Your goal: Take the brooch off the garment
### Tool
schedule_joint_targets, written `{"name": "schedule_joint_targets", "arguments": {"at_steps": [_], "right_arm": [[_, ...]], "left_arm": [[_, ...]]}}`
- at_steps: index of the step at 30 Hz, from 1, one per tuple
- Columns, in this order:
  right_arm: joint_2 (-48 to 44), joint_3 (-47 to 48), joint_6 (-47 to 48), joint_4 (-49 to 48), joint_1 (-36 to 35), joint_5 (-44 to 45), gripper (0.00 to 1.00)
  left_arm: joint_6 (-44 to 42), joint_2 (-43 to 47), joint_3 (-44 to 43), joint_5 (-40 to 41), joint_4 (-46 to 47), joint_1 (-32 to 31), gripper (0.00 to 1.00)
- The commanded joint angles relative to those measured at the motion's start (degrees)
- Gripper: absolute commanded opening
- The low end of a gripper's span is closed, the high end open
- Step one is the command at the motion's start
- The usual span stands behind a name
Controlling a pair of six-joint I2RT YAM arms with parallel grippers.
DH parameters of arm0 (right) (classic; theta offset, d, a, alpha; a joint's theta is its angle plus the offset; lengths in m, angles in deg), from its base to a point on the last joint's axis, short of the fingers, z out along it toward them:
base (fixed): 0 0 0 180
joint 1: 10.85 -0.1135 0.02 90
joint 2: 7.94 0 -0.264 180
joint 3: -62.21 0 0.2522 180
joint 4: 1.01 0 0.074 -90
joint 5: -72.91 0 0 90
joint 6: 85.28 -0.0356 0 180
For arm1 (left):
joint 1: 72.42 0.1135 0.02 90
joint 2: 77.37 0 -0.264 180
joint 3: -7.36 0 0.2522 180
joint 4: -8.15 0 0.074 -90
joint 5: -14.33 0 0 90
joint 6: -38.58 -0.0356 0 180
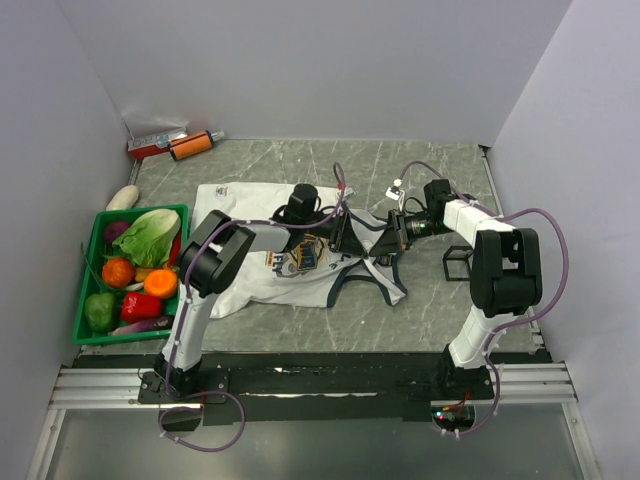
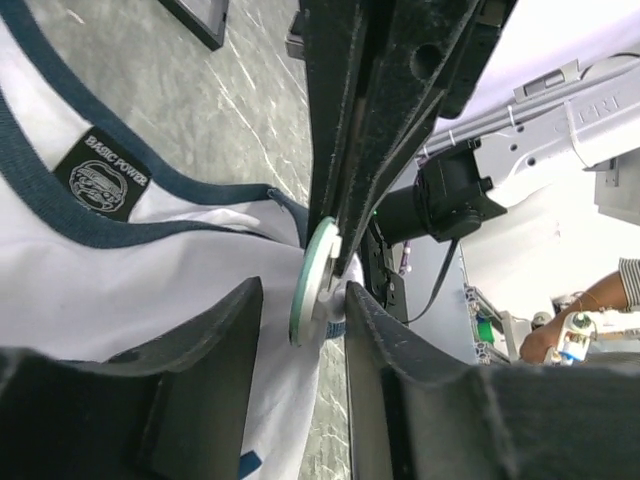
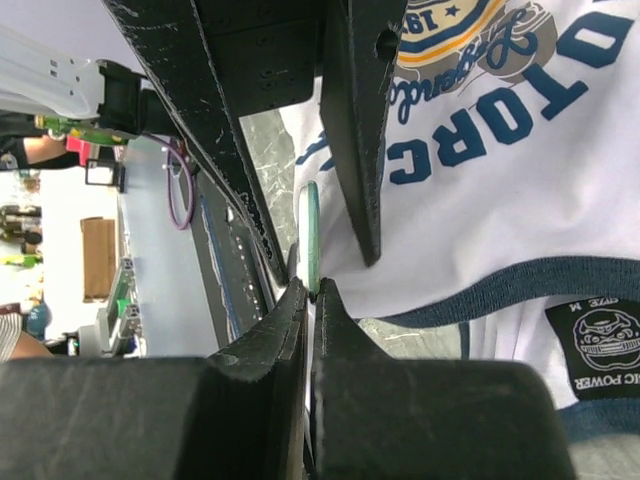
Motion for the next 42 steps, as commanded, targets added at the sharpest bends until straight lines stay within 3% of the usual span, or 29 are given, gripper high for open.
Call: {"name": "schedule_joint_targets", "arguments": {"at_steps": [1, 10, 17, 35, 42], "right_arm": [[-0.42, 1.55, -3.05, -0.93, 0.0, 0.92, 0.0], [0.2, 1.64, -4.28, -2.78, -0.97, 0.92, 0.0], [-0.94, 1.29, -1.82, -1.19, -0.97, 2.15, 0.0], [-3.76, -2.67, -0.06, -2.33, -1.76, 4.09, 0.0], [-7.0, -4.42, 1.52, -4.26, -3.69, 6.36, 0.0]], "left_arm": [[-0.77, 2.37, -1.25, 1.06, 1.24, 1.42, 0.46], [-6.48, 3.69, -2.57, 4.14, -7.37, 0.55, 0.41], [-5.87, 3.52, -3.18, 3.53, -5.54, -0.95, 0.46], [-3.49, 4.04, -1.87, 1.33, -2.98, -1.65, 0.27], [-4.82, 3.96, -2.22, 4.66, -7.73, -2.27, 0.15]]}}
